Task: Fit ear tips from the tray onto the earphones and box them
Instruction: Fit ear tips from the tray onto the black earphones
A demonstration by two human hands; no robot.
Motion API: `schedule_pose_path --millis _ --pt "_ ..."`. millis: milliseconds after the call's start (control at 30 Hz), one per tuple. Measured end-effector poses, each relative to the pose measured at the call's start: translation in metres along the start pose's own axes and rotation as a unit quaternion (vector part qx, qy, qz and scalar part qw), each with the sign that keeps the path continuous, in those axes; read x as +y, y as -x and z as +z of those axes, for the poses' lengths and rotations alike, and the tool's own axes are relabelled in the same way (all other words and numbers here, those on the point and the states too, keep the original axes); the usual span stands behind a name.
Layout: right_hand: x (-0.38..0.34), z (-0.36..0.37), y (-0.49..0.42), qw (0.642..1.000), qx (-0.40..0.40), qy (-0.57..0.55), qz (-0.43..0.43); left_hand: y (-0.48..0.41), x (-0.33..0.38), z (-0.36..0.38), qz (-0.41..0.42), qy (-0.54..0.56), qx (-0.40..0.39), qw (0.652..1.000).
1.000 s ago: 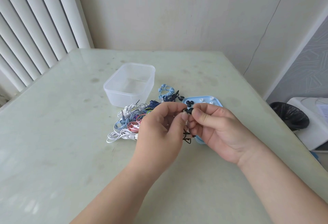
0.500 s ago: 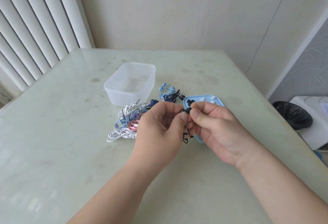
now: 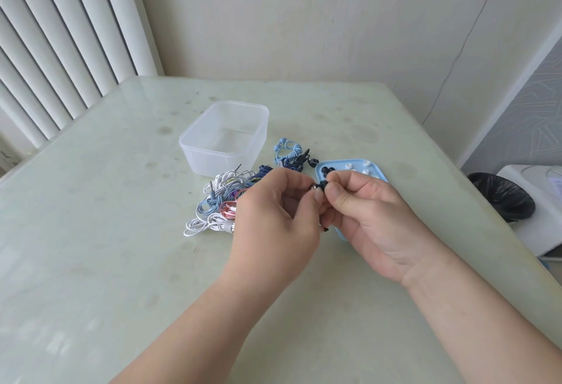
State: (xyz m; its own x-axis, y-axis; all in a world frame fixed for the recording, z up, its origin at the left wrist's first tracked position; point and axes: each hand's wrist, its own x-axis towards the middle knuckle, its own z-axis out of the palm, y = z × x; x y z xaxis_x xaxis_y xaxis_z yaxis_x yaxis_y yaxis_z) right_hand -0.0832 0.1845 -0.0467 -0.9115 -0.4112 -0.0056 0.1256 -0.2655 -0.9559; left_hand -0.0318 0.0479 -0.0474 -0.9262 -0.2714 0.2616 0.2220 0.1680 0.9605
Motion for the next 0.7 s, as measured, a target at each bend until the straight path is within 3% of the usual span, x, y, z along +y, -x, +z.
schedule_pose_path --millis 167,500,700 --pt "0.0012 -0.0019 -0.0013 1.0 -0.004 -0.026 0.012 -0.0014 -0.0059 -0.0006 0.07 -0.059 0.011 0.996" --pt "-0.002 -0.0039 -0.0007 0.993 0.04 0.082 -0.08 -0.0038 -0.003 -0.0031 -0.011 0.046 -0.038 0.998" --pt "-0.0012 0.001 0.0001 0.98 0.074 0.125 -0.135 -0.0029 0.0005 -0.0009 -0.072 0.099 -0.023 0.992"
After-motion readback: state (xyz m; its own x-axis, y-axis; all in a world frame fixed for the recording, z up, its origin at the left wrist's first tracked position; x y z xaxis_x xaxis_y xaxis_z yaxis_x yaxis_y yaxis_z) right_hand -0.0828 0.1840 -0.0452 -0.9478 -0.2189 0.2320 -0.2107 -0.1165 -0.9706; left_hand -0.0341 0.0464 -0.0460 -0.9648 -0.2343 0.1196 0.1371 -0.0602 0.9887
